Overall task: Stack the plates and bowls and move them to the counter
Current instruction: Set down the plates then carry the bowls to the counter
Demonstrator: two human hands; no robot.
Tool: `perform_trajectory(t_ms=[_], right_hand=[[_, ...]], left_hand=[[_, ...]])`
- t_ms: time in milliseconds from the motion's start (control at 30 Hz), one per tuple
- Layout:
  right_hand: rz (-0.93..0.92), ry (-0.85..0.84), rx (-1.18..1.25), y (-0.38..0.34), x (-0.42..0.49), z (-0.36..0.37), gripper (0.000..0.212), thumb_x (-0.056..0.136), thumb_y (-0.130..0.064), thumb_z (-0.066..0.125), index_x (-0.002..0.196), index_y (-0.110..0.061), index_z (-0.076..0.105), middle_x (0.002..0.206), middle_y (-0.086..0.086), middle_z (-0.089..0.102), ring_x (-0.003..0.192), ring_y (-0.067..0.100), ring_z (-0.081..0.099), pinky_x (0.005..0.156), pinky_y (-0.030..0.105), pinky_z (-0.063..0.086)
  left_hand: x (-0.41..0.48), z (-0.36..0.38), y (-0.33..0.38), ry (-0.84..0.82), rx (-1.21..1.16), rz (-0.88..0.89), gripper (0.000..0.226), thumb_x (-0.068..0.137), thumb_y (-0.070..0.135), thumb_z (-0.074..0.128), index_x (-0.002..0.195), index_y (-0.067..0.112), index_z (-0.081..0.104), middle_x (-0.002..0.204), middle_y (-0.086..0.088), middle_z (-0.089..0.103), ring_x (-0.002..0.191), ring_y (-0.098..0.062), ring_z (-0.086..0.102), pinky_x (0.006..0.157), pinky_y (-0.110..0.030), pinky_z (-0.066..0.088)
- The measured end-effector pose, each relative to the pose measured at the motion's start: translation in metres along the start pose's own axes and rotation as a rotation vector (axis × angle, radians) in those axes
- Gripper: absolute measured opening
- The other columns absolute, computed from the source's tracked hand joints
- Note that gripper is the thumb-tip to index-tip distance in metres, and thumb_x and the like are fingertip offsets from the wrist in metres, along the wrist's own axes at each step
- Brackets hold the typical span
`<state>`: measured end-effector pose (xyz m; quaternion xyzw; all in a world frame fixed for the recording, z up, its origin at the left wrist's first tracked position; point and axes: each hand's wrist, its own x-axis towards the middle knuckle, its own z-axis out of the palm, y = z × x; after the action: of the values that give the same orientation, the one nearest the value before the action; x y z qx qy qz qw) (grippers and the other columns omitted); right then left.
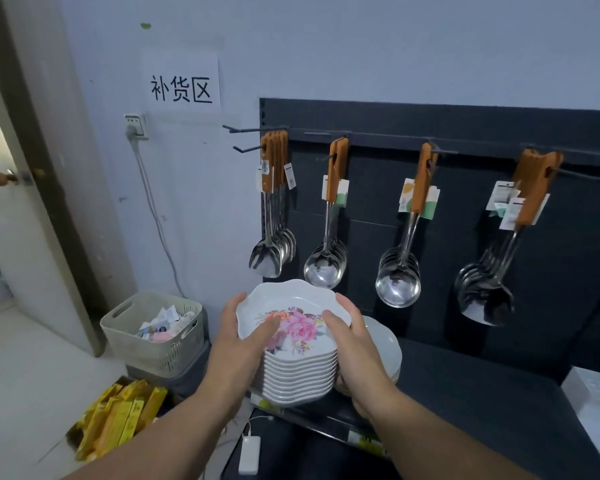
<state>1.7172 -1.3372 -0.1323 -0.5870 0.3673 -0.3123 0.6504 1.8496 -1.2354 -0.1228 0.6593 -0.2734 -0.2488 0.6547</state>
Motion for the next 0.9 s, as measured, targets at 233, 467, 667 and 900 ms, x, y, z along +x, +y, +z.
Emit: perform_trajectory(t_ms=[233,467,667,900], right_hand=[[0.026,0.020,0.049,0.027,0.064,0.018,0.038,0.088,-0.042,0.061,0.123,-0.055,0.050,0.116,-0.010,0.069,0.104,0.013,0.067,0.095,0.043,0.054],[0.006,0.099,-0.065,0.057,0.110,0.047,0.053,0.077,-0.059,0.057,0.128,-0.058,0.044,0.130,-0.018,0.057,0.120,0.010,0.055,0.104,0.042,0.045],[0.013,0.227,-0.071,0.089,0.149,0.083,0.049,0.082,-0.058,0.057,0.129,-0.056,0.045,0.133,-0.020,0.054,0.123,0.008,0.052,0.107,0.042,0.043],[0.017,0.356,-0.046,0.116,0.183,0.106,0.033,0.094,-0.033,0.058,0.118,-0.055,0.050,0.110,-0.031,0.061,0.108,-0.006,0.058,0.096,0.024,0.047]], left_hand=[[0.060,-0.001,-0.034,0.007,0.059,-0.031,0.055,0.086,0.034,0.065,0.133,0.039,0.037,0.115,0.012,0.053,0.101,-0.013,0.056,0.086,-0.030,0.042],[0.124,-0.019,-0.075,-0.061,0.028,-0.084,0.062,0.075,0.042,0.071,0.130,0.040,0.042,0.117,0.016,0.056,0.106,-0.010,0.056,0.090,-0.030,0.042],[0.185,-0.036,-0.116,-0.171,-0.015,-0.112,0.042,0.082,0.029,0.070,0.105,0.056,0.048,0.101,0.017,0.063,0.094,-0.010,0.065,0.078,-0.030,0.055],[0.227,-0.049,-0.145,-0.266,0.007,-0.108,0.055,0.081,0.032,0.070,0.125,0.045,0.040,0.108,0.015,0.060,0.098,-0.009,0.062,0.079,-0.028,0.051]])
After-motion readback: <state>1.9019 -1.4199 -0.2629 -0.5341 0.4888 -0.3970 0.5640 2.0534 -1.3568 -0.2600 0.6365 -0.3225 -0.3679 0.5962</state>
